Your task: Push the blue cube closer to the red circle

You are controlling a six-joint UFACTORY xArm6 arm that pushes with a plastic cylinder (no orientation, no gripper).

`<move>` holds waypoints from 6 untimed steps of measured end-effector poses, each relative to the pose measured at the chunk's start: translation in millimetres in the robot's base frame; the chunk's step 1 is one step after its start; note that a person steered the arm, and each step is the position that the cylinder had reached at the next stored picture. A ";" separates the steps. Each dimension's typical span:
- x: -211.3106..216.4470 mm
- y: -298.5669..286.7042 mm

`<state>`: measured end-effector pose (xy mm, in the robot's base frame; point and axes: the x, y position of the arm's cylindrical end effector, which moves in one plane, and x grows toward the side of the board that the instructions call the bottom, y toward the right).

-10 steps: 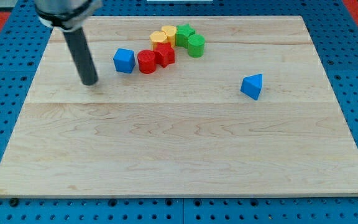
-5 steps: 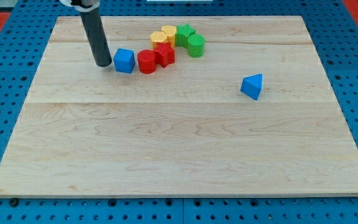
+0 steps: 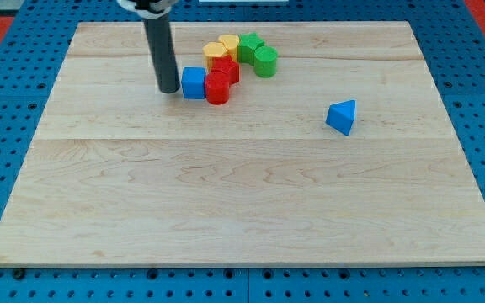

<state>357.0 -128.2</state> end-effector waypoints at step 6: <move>-12.9 150.3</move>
<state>344.1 22.1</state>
